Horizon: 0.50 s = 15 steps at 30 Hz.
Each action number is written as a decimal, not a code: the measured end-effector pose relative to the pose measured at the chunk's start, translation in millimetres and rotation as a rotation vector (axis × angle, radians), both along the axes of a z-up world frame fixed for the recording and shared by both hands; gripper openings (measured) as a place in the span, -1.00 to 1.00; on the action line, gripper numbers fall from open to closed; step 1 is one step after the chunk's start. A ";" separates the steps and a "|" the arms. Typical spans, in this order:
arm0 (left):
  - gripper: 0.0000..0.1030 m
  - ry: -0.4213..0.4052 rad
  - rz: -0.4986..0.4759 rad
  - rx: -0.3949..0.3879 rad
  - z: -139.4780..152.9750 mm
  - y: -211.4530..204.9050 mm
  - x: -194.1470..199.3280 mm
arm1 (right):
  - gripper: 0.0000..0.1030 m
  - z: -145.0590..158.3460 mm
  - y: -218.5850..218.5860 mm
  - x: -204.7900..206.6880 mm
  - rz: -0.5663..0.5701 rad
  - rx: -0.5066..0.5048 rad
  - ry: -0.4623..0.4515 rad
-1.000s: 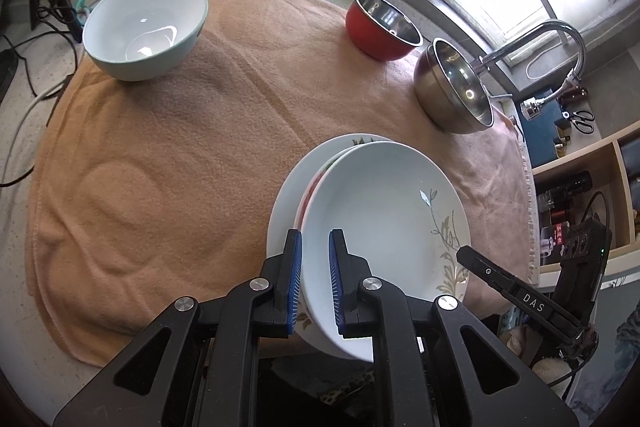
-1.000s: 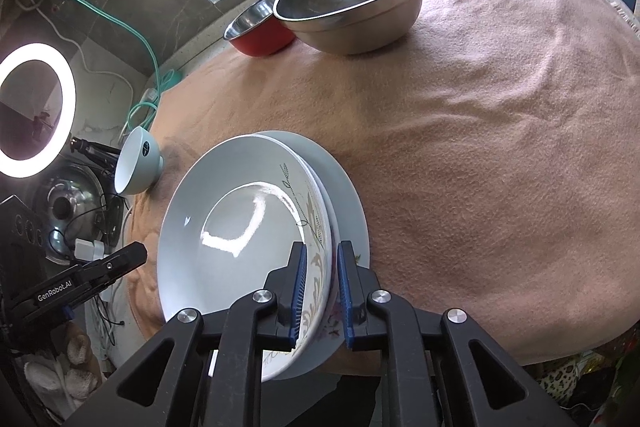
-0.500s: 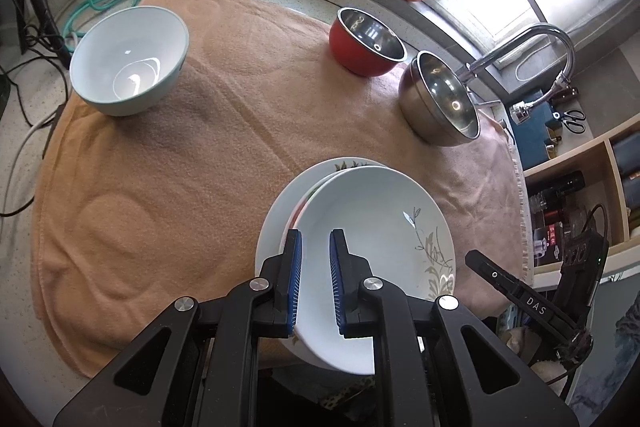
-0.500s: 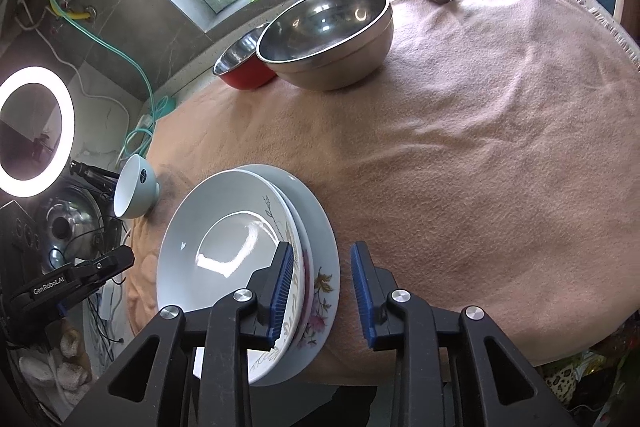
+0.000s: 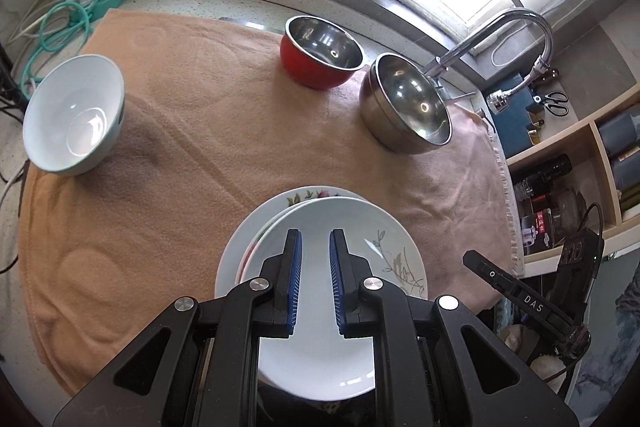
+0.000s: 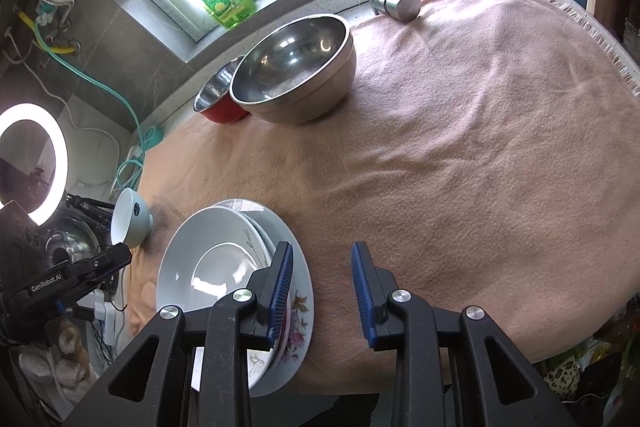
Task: Organize plates and bowls
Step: 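Open both grippers and lift them off the plate stack, then move both grippers to the rim of the large steel bowl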
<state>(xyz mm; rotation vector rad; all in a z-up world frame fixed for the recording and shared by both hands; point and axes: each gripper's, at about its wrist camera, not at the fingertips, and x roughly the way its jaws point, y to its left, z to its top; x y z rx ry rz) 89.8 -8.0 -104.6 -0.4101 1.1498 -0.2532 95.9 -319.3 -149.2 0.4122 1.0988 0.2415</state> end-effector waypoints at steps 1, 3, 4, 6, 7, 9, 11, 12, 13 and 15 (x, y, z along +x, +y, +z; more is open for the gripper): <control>-0.76 -0.004 -0.008 0.001 0.9 -3.3 3.5 | -0.47 1.6 -3.0 1.6 -0.008 -0.002 -0.003; -0.76 -0.014 -0.021 0.001 3.0 -8.2 9.2 | -0.47 4.8 -9.4 6.0 -0.029 0.005 -0.006; -0.76 -0.019 -0.026 -0.001 3.9 -10.2 12.2 | -0.47 6.7 -11.9 8.9 -0.037 0.011 -0.008; -0.76 -0.024 -0.033 -0.012 4.8 -14.0 18.2 | -0.47 12.7 -15.2 14.5 -0.048 0.005 -0.020; -0.76 -0.026 -0.042 -0.017 5.5 -16.7 21.3 | -0.47 16.5 -16.0 17.1 -0.054 -0.002 -0.029; -0.76 -0.034 -0.065 -0.023 7.5 -21.5 27.0 | -0.47 24.3 -17.0 21.8 -0.066 -0.010 -0.047; -0.76 -0.044 -0.089 -0.023 10.7 -26.1 33.3 | -0.47 30.8 -17.6 27.4 -0.081 -0.014 -0.061; -0.76 -0.049 -0.100 -0.021 12.2 -28.3 36.3 | -0.47 33.4 -17.5 29.9 -0.088 -0.013 -0.066; -0.76 -0.053 -0.112 -0.020 13.5 -30.6 39.3 | -0.47 35.7 -17.2 32.3 -0.095 -0.013 -0.072; -0.76 -0.062 -0.139 -0.022 16.0 -35.2 44.8 | -0.47 39.7 -16.2 37.2 -0.105 -0.018 -0.084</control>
